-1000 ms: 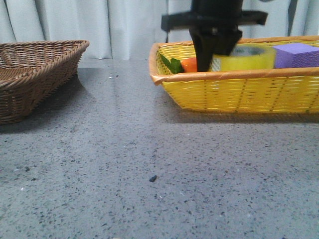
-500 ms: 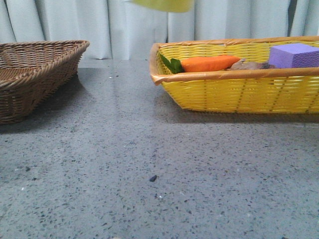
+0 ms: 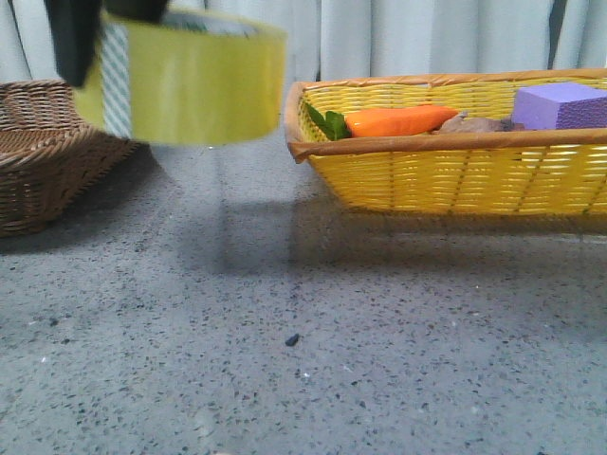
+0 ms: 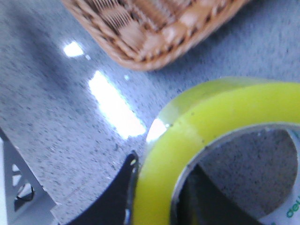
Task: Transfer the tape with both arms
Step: 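Grip the tape roll with the right gripper and lift it out, then set the tape roll on the table and open the right gripper, then lower the left gripper into the tape roll's hole and grip its rim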
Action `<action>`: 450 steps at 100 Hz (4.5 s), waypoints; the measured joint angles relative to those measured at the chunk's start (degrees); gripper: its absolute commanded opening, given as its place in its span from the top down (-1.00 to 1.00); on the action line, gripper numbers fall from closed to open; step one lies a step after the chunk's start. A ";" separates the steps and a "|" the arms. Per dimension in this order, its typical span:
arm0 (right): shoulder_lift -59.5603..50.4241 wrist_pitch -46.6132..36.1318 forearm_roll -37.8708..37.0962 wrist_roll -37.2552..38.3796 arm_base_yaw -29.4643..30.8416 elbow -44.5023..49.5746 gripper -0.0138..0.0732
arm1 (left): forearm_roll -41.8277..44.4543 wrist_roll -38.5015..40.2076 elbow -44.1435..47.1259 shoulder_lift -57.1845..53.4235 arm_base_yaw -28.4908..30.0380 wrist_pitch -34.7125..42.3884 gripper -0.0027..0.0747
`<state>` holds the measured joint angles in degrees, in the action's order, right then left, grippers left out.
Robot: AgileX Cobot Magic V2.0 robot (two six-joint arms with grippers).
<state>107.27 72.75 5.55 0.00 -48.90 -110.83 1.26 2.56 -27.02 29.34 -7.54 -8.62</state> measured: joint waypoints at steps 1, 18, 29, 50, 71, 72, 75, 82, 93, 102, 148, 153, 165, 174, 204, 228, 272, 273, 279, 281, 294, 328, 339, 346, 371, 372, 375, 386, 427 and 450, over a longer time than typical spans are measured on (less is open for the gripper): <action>0.00 0.00 0.00 0.00 0.00 0.45 0.83 | 0.00 0.00 0.00 0.00 0.00 0.00 0.99; 0.12 -0.39 -0.42 0.00 0.00 4.59 0.83 | 0.00 0.00 0.00 0.00 0.00 0.29 0.99; 0.12 -1.49 -0.55 0.00 0.00 5.57 0.83 | 0.00 0.00 0.00 0.00 0.00 0.80 0.99; 0.23 -1.75 0.14 0.00 -0.27 5.71 0.83 | 0.00 0.00 0.00 0.00 0.00 1.31 0.99; 0.32 -1.85 -0.66 0.00 -1.19 5.46 0.83 | 0.00 0.00 0.00 0.00 0.00 1.31 0.99; 0.32 -1.85 -0.66 0.00 -1.24 5.30 0.83 | 0.00 0.00 0.00 0.00 0.00 1.31 0.99; 0.35 -1.72 -0.66 0.00 -1.33 4.95 0.83 | 0.00 0.00 0.00 0.00 0.00 1.31 0.99; 0.46 -1.24 -0.54 0.00 -1.65 3.76 0.83 | 0.00 0.00 0.00 0.00 0.00 1.31 0.99; 0.46 -1.15 0.55 0.00 -2.66 1.80 0.83 | 0.00 0.00 0.00 0.00 0.00 1.31 0.99; 0.46 -1.15 0.92 0.00 -3.73 1.27 0.83 | 0.00 0.00 0.00 0.00 0.00 1.31 0.99; 4.73 -0.87 -1.27 0.00 -4.90 1.38 0.83 | 0.00 0.00 0.00 0.00 0.00 1.31 0.99; 5.59 -0.87 -1.38 0.00 -4.90 1.46 0.83 | 0.00 0.00 0.00 0.00 0.00 1.31 0.99; 6.89 -0.98 -1.39 0.00 -4.90 1.75 0.82 | -0.40 0.00 0.00 0.00 0.00 1.31 0.99; 7.00 -0.98 -1.39 0.00 -4.90 1.75 0.71 | -0.89 0.00 0.00 0.00 0.00 1.31 0.99; 7.09 -1.31 -1.52 0.00 -4.90 1.75 0.18 | -1.91 0.00 0.00 0.00 0.00 1.31 0.98; 4.81 -1.31 -2.77 0.00 -4.16 1.75 0.18 | -2.00 0.00 0.00 0.00 0.00 1.44 0.80; -16.93 -1.13 -8.50 0.00 2.18 1.75 0.72 | -2.13 0.00 -1.63 2.08 -8.22 0.57 -0.09; -17.27 -1.07 -8.91 0.00 2.28 1.75 0.74 | -2.13 0.00 -1.98 2.25 -8.77 0.43 -0.09; -20.18 -0.94 -10.26 0.00 3.00 1.75 0.85 | -2.13 0.00 -3.67 4.03 -11.07 -1.06 -0.09; -21.04 -0.84 -10.71 0.00 3.17 1.75 0.85 | -2.13 0.00 -4.43 4.50 -11.96 -1.65 -0.09; -25.50 -0.71 -13.42 0.00 3.80 1.64 0.85 | -2.13 0.00 -10.25 10.19 -18.20 -7.04 -0.09; -35.32 -6.93 -16.93 0.00 3.90 1.64 0.85 | -2.48 -0.73 -27.99 32.05 -33.26 -27.78 -0.09; -38.10 -8.64 -17.43 0.00 3.90 1.64 0.85 | -4.21 -0.99 -32.25 38.52 -36.09 -32.41 -0.07; -39.34 -8.78 -17.81 0.00 3.90 1.64 0.85 | -5.43 -1.07 -34.69 42.38 -37.27 -35.04 -0.07; -40.66 -7.29 -18.34 0.00 3.90 1.64 0.85 | -8.08 -1.12 -37.31 52.87 -37.94 -40.52 -0.07; -40.66 -7.28 -18.34 0.00 3.90 1.64 0.85 | -8.08 -1.12 -37.31 53.25 -37.94 -40.53 -0.07; -40.66 -7.03 -18.43 0.00 3.90 1.64 0.85 | -8.19 -1.12 -37.31 53.92 -37.94 -40.66 -0.07; -40.66 -6.90 -18.43 0.00 3.90 1.64 0.85 | -8.27 -1.12 -37.31 55.80 -37.94 -40.78 -0.07; -40.66 -7.27 -18.43 0.00 3.90 5.10 0.85 | -9.27 -1.20 -37.31 58.83 -37.94 -40.78 0.19; -40.66 -7.53 -18.69 0.00 3.90 5.10 0.85 | -11.65 -2.90 -37.56 59.16 -37.94 -41.07 0.63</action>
<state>66.60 65.22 -13.14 0.00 -45.01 -105.73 -10.39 -0.34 -64.59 88.50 -45.47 -49.69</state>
